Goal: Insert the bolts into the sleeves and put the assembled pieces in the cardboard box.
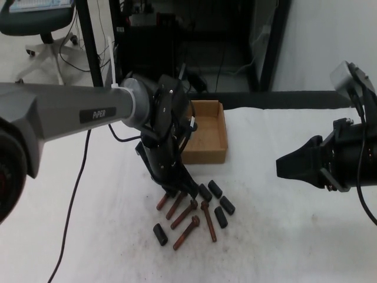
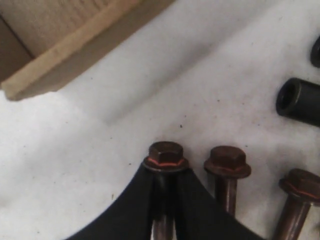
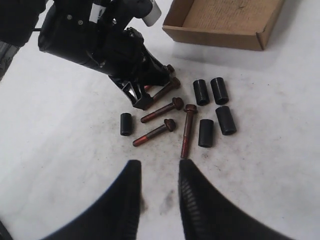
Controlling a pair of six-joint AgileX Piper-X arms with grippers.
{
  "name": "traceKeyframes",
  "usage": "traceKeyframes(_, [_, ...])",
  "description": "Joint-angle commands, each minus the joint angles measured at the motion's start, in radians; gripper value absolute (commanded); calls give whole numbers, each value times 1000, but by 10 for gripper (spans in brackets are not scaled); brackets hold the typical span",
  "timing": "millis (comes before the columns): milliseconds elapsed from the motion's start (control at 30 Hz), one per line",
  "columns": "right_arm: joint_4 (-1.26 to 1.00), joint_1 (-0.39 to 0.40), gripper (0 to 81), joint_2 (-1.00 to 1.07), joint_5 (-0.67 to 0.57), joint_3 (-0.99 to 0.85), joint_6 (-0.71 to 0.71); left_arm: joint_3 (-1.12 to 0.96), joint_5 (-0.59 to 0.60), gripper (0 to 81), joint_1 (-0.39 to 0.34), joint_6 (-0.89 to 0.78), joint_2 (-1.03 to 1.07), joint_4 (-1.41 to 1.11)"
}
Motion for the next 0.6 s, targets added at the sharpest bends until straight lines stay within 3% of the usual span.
traceKeyframes(0, [-4,1,254,-8,25,-9,-53,-6,0,2,2,-22,-5,10])
traceKeyframes(100, [-18,1,254,10,80,-9,-91,-7,-3,2,8,-22,-73,24])
traceKeyframes(267, [-52,23,254,101,64,-12,-91,-5,-3,2,32,-15,-274,31])
traceKeyframes(567, [39,185,254,347,134,-139,-204,110,1,2,119,-30,-746,15])
